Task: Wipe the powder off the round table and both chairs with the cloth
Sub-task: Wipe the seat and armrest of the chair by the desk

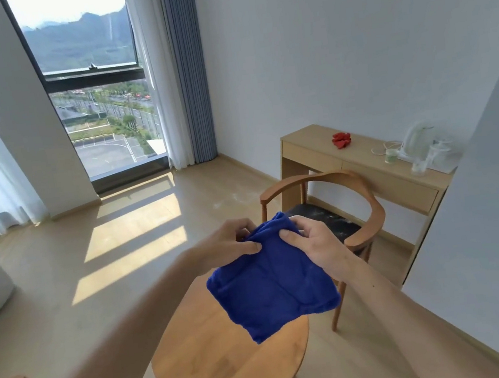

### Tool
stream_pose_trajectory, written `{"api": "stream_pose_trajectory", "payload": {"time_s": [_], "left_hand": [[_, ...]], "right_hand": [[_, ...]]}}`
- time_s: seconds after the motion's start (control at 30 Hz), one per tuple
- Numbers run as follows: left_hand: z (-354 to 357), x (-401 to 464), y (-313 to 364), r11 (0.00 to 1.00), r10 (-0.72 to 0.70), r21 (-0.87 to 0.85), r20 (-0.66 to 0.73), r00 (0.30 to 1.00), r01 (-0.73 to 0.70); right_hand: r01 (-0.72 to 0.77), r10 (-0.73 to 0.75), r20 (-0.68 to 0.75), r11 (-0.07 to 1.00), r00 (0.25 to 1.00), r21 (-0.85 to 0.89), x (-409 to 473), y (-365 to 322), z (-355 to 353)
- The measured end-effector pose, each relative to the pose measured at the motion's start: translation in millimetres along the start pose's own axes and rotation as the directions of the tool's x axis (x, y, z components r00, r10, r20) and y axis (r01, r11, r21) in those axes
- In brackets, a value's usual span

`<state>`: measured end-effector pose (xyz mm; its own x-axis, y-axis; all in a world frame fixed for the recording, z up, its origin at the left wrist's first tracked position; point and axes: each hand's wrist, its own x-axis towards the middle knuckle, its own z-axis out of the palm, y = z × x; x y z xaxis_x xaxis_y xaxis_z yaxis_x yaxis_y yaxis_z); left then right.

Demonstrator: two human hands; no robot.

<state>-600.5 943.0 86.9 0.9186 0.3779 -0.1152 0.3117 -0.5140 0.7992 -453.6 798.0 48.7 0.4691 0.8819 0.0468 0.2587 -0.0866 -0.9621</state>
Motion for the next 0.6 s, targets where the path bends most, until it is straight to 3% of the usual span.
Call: {"api": "stream_pose_trajectory", "payload": {"time_s": [0.17,0.3,0.4,0.47,0.53,0.6], "left_hand": [[0,-1,9,0.981,0.028,-0.193,-0.046,0.999,-0.036],[-11,-1,16,0.944,0.022,-0.326,-0.120,0.993,-0.060],[-19,-1,21,0.886,0.013,-0.458,-0.139,0.990,-0.075],[-22,-1,24,0.849,0.009,-0.521,-0.140,0.990,-0.082],[-24,-1,24,0.821,-0.005,-0.565,-0.138,0.990,-0.075],[-25,-1,22,0.802,-0.025,-0.593,-0.150,0.988,-0.070]], "right_hand": [[-0.146,0.129,0.114,0.977,0.985,0.154,0,27,-16],[-0.199,0.159,0.130,0.887,0.979,0.416,-14,61,-7],[-0.243,0.178,0.167,0.767,0.970,0.594,-24,82,19],[-0.261,0.248,0.111,0.731,0.962,0.630,-27,74,35],[-0.298,0.288,0.167,0.509,0.943,0.807,-20,66,41],[-0.291,0.221,0.208,0.471,0.953,0.833,-20,56,47]]}}
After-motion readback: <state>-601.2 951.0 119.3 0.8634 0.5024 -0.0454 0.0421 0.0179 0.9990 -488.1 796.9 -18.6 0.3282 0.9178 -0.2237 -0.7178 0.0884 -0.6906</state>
